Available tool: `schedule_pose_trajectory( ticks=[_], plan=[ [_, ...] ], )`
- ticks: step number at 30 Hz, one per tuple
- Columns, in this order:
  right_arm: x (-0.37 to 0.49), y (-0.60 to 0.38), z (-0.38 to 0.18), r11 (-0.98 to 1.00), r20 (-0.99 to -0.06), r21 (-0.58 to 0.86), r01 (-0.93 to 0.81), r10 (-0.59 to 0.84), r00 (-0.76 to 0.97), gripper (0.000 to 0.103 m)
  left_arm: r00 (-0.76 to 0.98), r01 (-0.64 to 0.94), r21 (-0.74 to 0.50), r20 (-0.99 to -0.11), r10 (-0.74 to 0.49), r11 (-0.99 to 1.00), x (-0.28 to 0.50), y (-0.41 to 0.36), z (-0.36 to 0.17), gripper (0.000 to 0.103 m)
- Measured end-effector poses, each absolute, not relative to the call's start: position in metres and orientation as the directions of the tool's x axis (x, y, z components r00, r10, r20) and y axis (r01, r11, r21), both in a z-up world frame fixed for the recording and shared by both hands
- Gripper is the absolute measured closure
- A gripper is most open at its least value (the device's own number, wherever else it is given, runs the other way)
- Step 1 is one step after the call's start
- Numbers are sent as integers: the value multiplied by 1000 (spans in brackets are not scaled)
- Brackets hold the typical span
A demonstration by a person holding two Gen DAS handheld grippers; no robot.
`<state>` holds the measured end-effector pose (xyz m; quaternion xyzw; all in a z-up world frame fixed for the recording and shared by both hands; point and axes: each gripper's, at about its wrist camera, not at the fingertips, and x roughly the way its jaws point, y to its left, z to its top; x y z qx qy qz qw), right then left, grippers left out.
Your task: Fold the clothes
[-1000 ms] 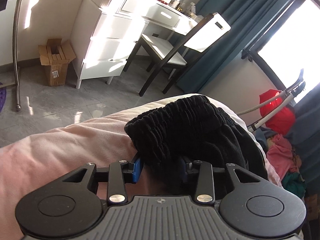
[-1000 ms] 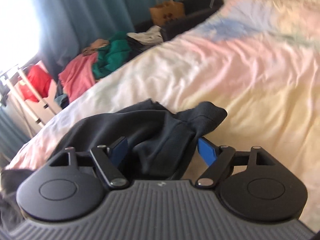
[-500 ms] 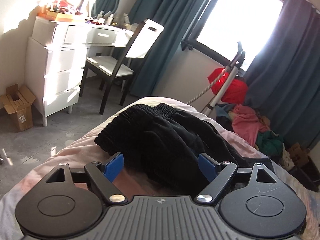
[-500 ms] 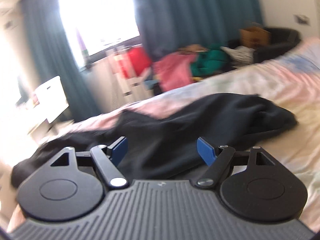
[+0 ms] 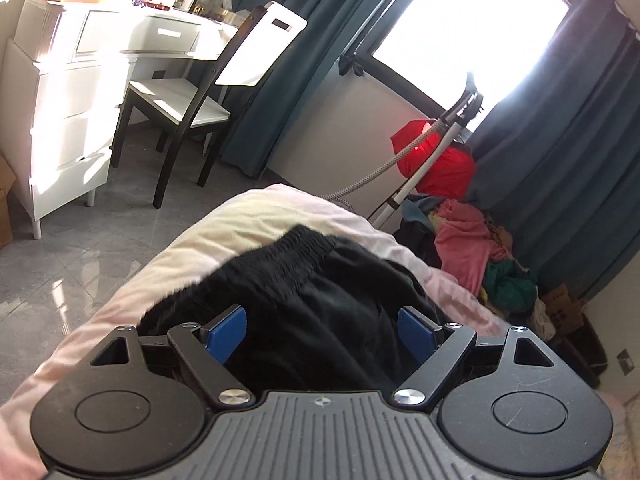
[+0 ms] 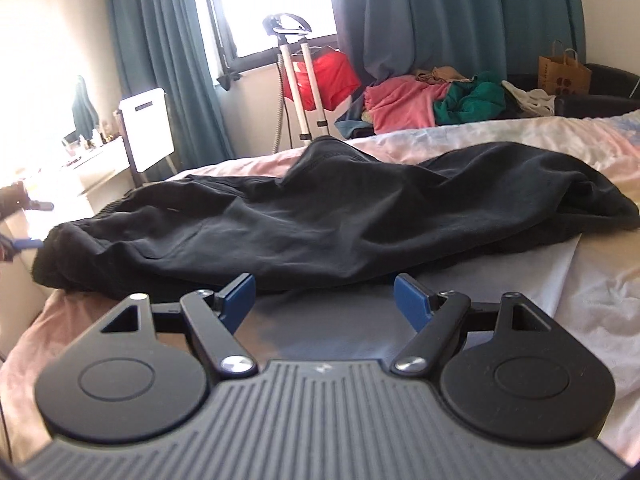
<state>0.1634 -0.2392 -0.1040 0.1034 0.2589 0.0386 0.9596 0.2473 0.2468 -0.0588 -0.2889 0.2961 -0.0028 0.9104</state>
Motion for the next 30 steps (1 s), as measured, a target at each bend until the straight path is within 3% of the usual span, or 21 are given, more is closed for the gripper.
schedule_pose_trajectory(
  ticks=[5,12,13,14,15,19,21,23,24,30],
  plan=[
    [198,-232,-141,977,-530,208,-38,145,836,25,750,-132,-648,-560,-352,750,351,294,-61,12],
    [241,-221,-175,961,-590,276,-33,196,783,25,608,-216,-658,-669,-428,721,456,310,-101,14],
    [245,-220,-177,959,-592,281,-30,198,781,24,576,-213,-672,-673,-464,709,464,309,-108,20],
    [248,-220,-179,959,-595,281,-30,198,779,24,544,-211,-685,-675,-499,697,472,308,-115,36],
    [250,-220,-180,959,-590,281,-30,197,783,24,511,-209,-699,-675,-533,684,480,308,-122,44],
    [255,-220,-186,957,-580,288,-19,190,792,23,407,-91,-727,-651,-641,681,491,282,-125,48],
    [256,-219,-185,959,-577,283,-22,188,795,23,401,-63,-697,-673,-621,715,489,265,-126,58],
    [254,-220,-185,958,-573,288,-16,186,798,23,437,-31,-670,-676,-593,742,466,254,-119,87],
    [253,-220,-184,956,-571,294,-15,188,799,24,458,2,-668,-661,-594,745,447,250,-112,94],
    [246,-228,-178,942,-560,334,6,194,805,25,571,195,-626,-554,-606,755,335,223,-72,94]
  ],
)
